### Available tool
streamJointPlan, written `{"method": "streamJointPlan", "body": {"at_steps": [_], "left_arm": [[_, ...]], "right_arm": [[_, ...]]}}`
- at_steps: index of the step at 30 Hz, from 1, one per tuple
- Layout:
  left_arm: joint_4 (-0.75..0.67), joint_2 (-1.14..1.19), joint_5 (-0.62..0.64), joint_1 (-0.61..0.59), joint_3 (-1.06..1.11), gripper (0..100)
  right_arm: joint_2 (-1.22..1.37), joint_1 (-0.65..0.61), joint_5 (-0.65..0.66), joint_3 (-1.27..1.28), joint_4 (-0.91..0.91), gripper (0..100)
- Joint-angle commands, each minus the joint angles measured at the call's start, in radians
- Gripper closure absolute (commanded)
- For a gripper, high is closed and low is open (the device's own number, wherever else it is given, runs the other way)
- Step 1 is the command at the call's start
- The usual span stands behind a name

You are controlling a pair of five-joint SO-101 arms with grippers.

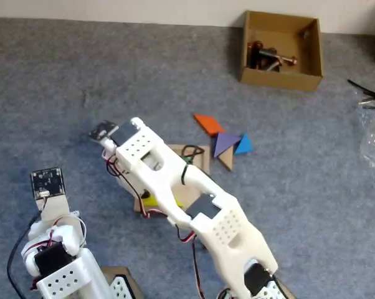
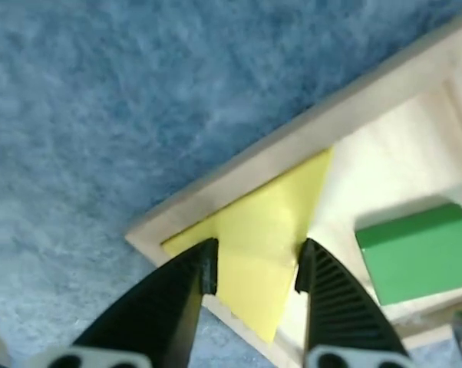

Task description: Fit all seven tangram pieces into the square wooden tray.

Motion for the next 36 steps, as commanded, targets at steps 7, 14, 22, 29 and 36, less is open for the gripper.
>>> {"method": "streamJointPlan", "body": {"at_steps": [7, 14, 22, 29, 36], "left_arm": [[0.006, -0.005, 0.011, -0.013, 0.021, 99], [0.006, -0.005, 0.011, -0.013, 0.021, 99], [0.008, -0.005, 0.011, -0.013, 0.021, 99], [0.009, -0.005, 0.011, -0.013, 0.021, 99], [0.009, -0.005, 0.011, -0.013, 0.021, 99]], "right_arm": [[-0.025, -0.028, -0.012, -0.183, 0.111, 83.8], [-0.027, 0.042, -0.014, -0.193, 0.127, 83.8], [-0.166, 0.124, -0.012, -0.183, 0.147, 83.8], [-0.367, 0.242, -0.005, -0.062, 0.147, 83.8], [-0.559, 0.44, 0.071, 0.042, 0.145, 81.8]]}}
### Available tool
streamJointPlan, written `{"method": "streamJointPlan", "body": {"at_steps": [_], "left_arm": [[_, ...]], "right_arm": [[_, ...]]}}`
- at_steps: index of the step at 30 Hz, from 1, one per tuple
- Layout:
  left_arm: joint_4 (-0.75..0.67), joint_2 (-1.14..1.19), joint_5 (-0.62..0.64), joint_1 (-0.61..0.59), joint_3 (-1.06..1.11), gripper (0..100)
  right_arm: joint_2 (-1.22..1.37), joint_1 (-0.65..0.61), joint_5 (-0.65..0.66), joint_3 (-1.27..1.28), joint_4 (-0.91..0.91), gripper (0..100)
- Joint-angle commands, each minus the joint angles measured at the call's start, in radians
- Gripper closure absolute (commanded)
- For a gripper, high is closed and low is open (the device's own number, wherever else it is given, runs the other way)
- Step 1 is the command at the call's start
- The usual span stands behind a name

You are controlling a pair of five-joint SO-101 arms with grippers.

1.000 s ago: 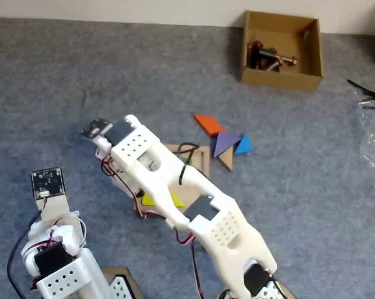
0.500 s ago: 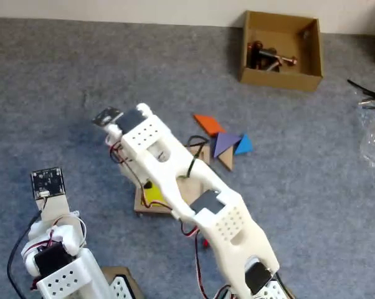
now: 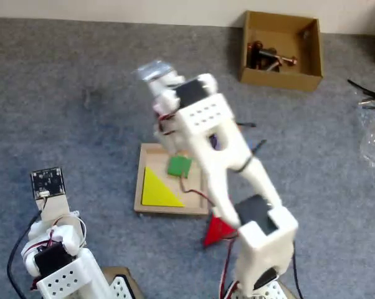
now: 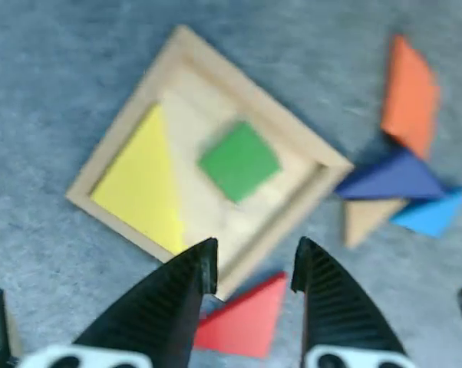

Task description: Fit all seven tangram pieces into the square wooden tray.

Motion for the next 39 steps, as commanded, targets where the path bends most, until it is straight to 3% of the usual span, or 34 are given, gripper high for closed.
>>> {"method": "streamJointPlan", "body": {"at_steps": [1, 4, 12, 19, 39], "left_arm": [[0.009, -0.005, 0.011, -0.013, 0.021, 99], [0.009, -0.005, 0.011, -0.013, 0.021, 99], [0.006, -0.005, 0.011, -0.002, 0.021, 99], [0.009, -0.005, 0.011, 0.134, 0.021, 99], [0.009, -0.005, 0.009, 0.133, 0.021, 99]], "right_arm": [[-0.139, 0.127, 0.061, 0.024, 0.012, 79.9], [-0.168, 0.217, 0.101, 0.067, -0.004, 74.8], [-0.177, 0.383, 0.104, 0.208, -0.09, 74.3], [-0.179, 0.386, 0.101, 0.225, -0.093, 74.3], [-0.179, 0.386, 0.101, 0.229, -0.093, 74.3]]}}
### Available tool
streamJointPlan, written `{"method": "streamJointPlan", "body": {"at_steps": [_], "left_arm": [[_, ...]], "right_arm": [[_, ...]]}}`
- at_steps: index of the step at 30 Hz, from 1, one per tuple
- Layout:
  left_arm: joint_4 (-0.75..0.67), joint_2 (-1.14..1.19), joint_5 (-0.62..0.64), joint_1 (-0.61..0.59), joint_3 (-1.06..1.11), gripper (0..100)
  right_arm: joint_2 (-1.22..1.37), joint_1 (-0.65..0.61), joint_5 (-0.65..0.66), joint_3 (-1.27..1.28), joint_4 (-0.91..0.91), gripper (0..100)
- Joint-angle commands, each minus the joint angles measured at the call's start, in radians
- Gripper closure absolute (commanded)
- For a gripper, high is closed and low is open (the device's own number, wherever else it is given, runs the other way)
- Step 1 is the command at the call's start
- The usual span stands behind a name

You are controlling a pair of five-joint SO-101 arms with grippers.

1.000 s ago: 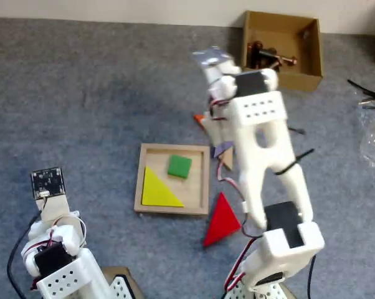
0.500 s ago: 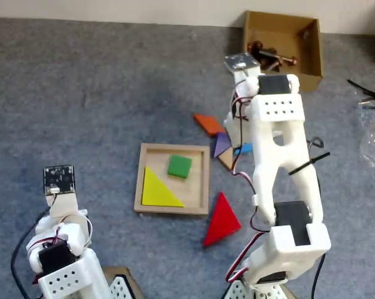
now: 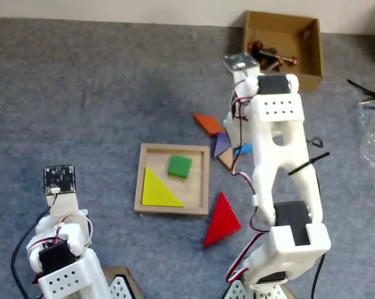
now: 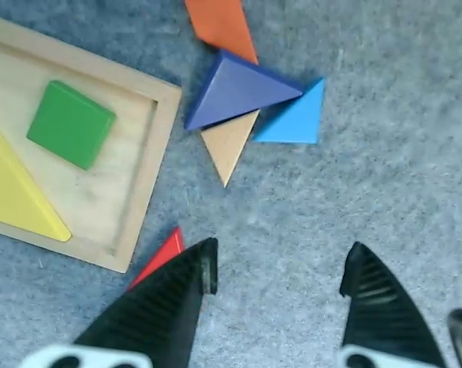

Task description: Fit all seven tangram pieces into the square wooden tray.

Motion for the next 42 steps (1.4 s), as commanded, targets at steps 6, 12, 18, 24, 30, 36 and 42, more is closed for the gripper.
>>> {"method": "streamJointPlan", "body": {"at_steps": [6, 12, 18, 24, 30, 36, 42], "left_arm": [[0.009, -0.005, 0.009, 0.018, 0.021, 99], [0.009, -0.005, 0.009, 0.018, 0.021, 99], [0.009, -0.005, 0.009, 0.018, 0.021, 99], [0.009, -0.005, 0.009, 0.018, 0.021, 99], [0.009, -0.005, 0.009, 0.018, 0.021, 99], [0.009, -0.005, 0.009, 0.018, 0.021, 99], [0.009, -0.005, 0.009, 0.018, 0.021, 99]], "right_arm": [[-0.07, 0.01, 0.014, -0.004, -0.022, 74.3], [-0.07, -0.025, 0.078, -0.004, -0.018, 74.3], [-0.07, -0.11, 0.078, -0.004, -0.016, 74.3], [-0.061, -0.217, 0.081, 0.016, -0.031, 75.3], [-0.064, -0.245, 0.206, 0.173, -0.186, 77.8], [-0.064, -0.246, 0.496, 0.242, -0.194, 77.7], [-0.061, -0.246, 0.612, 0.248, -0.271, 66.1]]}}
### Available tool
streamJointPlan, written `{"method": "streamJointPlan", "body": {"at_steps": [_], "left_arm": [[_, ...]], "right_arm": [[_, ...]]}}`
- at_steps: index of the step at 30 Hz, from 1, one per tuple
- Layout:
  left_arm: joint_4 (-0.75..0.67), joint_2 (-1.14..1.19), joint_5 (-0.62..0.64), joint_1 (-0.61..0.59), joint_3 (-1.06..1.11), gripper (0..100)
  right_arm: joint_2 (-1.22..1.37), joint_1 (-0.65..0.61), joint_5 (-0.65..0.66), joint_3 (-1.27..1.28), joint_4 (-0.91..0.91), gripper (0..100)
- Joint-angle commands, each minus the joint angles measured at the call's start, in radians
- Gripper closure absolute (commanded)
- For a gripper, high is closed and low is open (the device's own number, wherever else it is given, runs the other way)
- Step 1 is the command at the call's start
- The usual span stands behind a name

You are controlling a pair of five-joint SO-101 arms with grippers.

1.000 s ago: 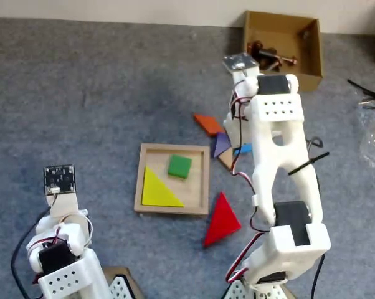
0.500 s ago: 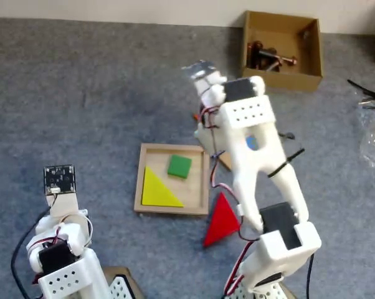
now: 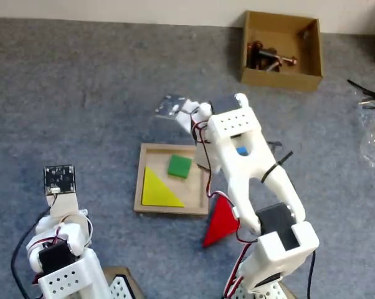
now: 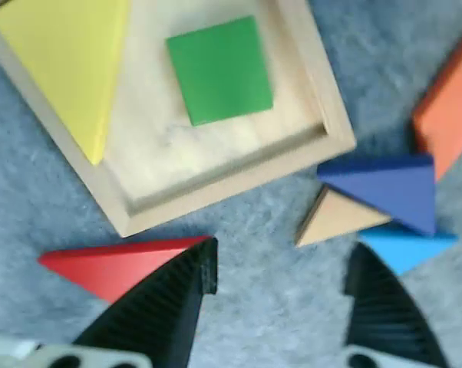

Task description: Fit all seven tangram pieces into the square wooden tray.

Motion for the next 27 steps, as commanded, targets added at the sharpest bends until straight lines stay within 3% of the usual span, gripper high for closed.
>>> {"method": "streamJointPlan", "body": {"at_steps": [1, 13, 16, 27], "left_arm": [[0.009, -0.005, 0.009, 0.018, 0.021, 99], [0.009, -0.005, 0.009, 0.018, 0.021, 99], [0.009, -0.005, 0.009, 0.018, 0.021, 99], [0.009, -0.005, 0.009, 0.018, 0.021, 99]], "right_arm": [[-0.059, -0.013, 0.04, -0.007, -0.077, 64.2], [-0.059, -0.136, 0.046, 0.16, -0.243, 62.2], [-0.059, -0.163, 0.103, 0.179, -0.243, 62.2], [-0.053, -0.188, 0.157, 0.18, -0.348, 62.2]]}}
